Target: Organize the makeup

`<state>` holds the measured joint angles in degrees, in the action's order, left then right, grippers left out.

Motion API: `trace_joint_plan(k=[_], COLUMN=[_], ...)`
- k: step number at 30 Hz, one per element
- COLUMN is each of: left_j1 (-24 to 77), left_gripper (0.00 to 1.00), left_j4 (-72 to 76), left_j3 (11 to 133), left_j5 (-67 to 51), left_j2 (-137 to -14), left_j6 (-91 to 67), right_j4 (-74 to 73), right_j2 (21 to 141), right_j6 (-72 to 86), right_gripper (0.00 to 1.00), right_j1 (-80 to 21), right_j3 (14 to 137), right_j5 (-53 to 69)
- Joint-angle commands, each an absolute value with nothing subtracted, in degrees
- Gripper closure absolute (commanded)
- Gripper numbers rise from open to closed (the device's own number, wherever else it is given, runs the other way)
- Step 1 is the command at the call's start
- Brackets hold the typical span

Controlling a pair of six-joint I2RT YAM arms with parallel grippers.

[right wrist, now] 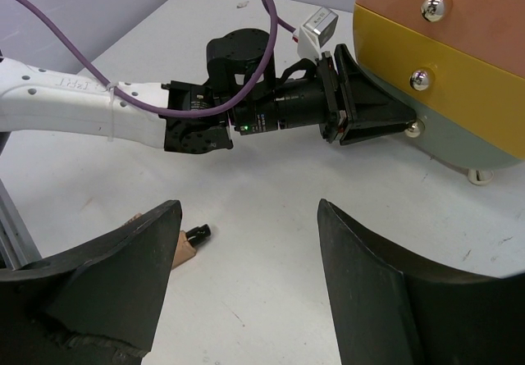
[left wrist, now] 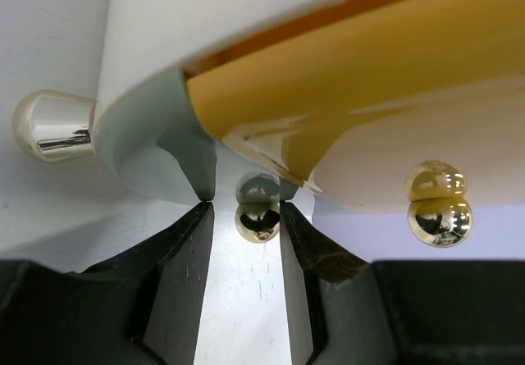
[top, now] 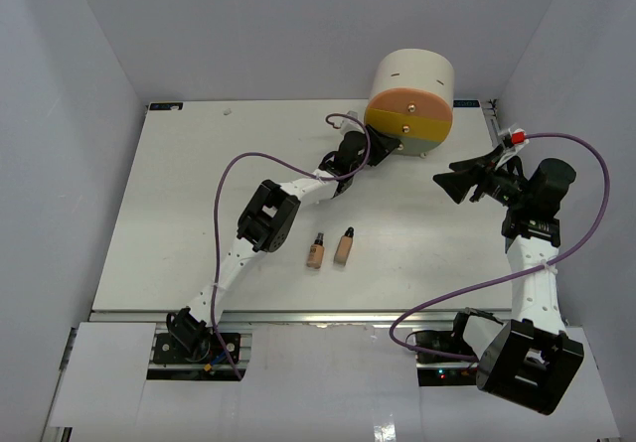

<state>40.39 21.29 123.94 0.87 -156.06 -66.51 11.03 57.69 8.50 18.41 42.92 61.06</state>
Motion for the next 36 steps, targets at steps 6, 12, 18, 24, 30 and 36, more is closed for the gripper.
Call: trace_joint_plan(k=[6,12,18,24,30,36], left_j1=[41.1,41.2,41.6,41.7,41.8,42.1], left_gripper=[0.53,0.57,0.59,0.68,0.72,0.73], left_j4=[20.6,21.8,22.5,23.0,25.6,28.8], left_j3=[127.3,127.5,127.6,127.0,122.9,116.4], left_j5=[1.9,1.2,1.1,0.6,-0.5,-3.6], left_j2=[-157.7,-157.9,-157.9,-157.8,-155.5,-152.4], left_j6=[-69.1,-70.1,-71.0,-71.8,-71.5,-70.6], right_j4=[13.9,13.9,13.9,13.9,13.9,13.8], right_j2=[57.7,57.9,58.0,58.0,58.2,58.4], right_j6=[8.8,8.8,8.8,8.7,8.5,8.2], right_gripper=[0.26,0.26,0.27,0.27,0.26,0.26], right_j1=[18.8,18.8,18.8,18.8,18.8,18.9], right_j3=[42.7,42.7,42.6,42.6,42.5,42.4], right_j5=[61.5,61.5,61.4,61.3,61.1,60.6])
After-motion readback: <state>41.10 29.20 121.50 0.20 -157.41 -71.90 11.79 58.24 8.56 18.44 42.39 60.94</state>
